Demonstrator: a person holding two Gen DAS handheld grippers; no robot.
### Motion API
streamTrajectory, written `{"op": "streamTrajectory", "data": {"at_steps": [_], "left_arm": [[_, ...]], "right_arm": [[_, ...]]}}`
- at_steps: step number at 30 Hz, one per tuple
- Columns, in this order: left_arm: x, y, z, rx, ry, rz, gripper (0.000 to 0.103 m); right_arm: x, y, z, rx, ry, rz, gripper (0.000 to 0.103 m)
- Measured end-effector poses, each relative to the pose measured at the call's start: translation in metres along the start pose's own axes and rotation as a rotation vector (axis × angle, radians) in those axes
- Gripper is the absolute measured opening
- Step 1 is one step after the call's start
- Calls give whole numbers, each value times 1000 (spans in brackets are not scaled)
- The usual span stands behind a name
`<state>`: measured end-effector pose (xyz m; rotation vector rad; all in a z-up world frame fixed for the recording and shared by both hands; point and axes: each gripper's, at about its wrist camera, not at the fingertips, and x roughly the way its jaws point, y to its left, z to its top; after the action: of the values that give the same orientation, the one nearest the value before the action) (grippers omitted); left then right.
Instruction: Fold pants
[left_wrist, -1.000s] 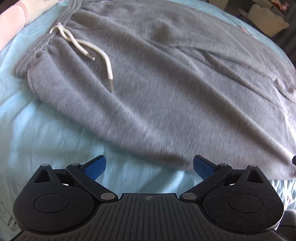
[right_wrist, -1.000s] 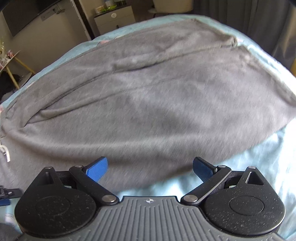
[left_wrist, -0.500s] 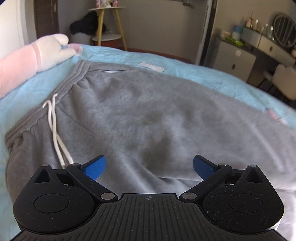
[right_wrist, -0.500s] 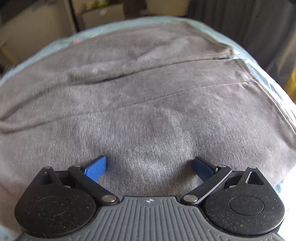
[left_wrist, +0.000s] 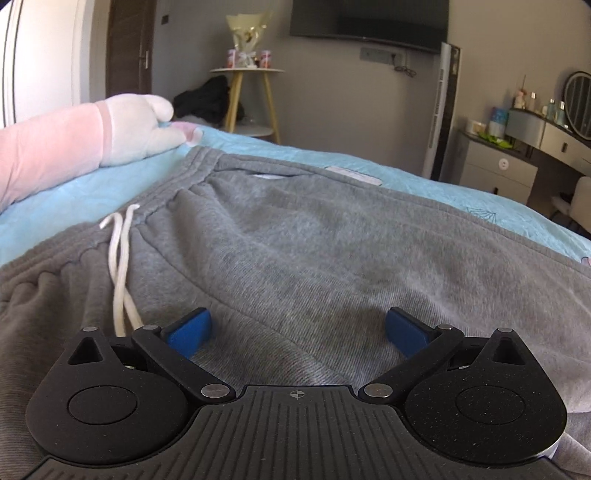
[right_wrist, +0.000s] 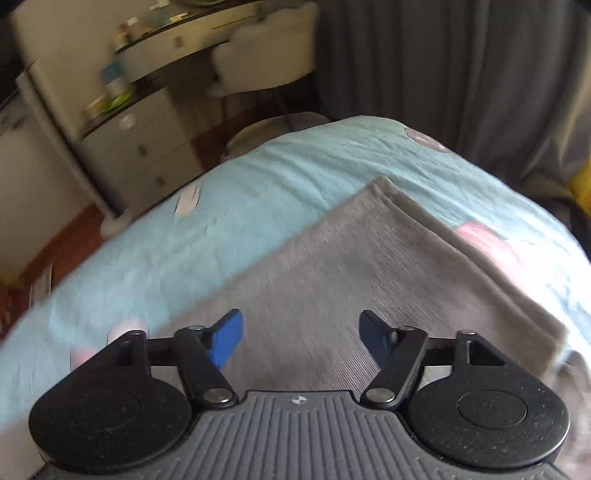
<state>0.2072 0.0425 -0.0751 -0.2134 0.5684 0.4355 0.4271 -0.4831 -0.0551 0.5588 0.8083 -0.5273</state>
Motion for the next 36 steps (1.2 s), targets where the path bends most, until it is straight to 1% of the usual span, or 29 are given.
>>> {"op": "streamTrajectory", "data": {"at_steps": [2, 5, 6, 7, 8, 9, 10, 12, 14, 15, 17, 20, 21, 23, 25, 27, 28, 30, 31, 32, 33, 34, 35, 36], "left_arm": [[0, 2, -1, -26, -4, 3, 103], [4, 3, -5, -38, -5, 8, 103], [5, 3, -5, -36, -8, 11, 103], [5, 2, -6, -32, -11, 13, 103], [6, 2, -7, -30, -11, 13, 103], [7, 3, -7, -35, -6, 8, 103], [9, 4, -6, -45, -3, -1, 103], [11, 9, -6, -72, -2, -20, 103], [12, 13, -5, -90, -4, -35, 103], [12, 14, -5, -96, -5, -43, 103], [10, 18, -4, -122, -11, -64, 103], [5, 25, 0, -165, -22, -90, 103], [2, 27, 1, -185, -26, -102, 103], [-2, 32, 9, -211, -14, -150, 103], [-7, 35, 23, -215, -15, -204, 103], [-16, 39, 38, -212, -43, -257, 103], [-20, 41, 46, -224, -65, -270, 103], [-18, 45, 63, -236, -79, -343, 103], [-10, 44, 71, -239, -62, -375, 103], [2, 41, 78, -239, -19, -399, 103], [17, 37, 85, -242, 40, -415, 103], [34, 34, 90, -253, 105, -432, 103], [50, 31, 94, -274, 173, -438, 101], [64, 29, 95, -302, 225, -438, 94]], "right_arm": [[24, 7, 8, 72, -4, -20, 69], [56, 15, 12, 82, 16, -119, 69], [60, 16, 10, 69, 6, -146, 64], [60, 16, 8, 53, -21, -166, 51], [58, 14, 6, 46, -40, -187, 41], [56, 10, 5, 46, -51, -186, 22], [52, 4, 6, 52, -52, -160, 9], [34, -7, 3, 70, -60, -117, 6], [-3, -21, -3, 84, -119, -47, 6], [-31, -36, -12, 103, -163, 2, 6], [-80, -65, -36, 135, -222, 74, 6], [-149, -118, -93, 169, -278, 128, 6], [-166, -137, -115, 186, -293, 128, 6], [-184, -171, -154, 222, -284, 106, 6], [-186, -202, -186, 231, -258, 37, 4], [-180, -228, -203, 260, -194, -14, 2], [-181, -239, -207, 276, -190, -19, 2], [-184, -255, -209, 310, -177, 40, 4], [-185, -262, -211, 347, -174, 74, 5], [-184, -266, -211, 377, -168, 106, 6], [-181, -269, -209, 404, -153, 138, 14], [-178, -271, -209, 440, -138, 163, 32], [-176, -274, -208, 469, -135, 188, 44], [-174, -275, -208, 495, -142, 218, 61]]}}
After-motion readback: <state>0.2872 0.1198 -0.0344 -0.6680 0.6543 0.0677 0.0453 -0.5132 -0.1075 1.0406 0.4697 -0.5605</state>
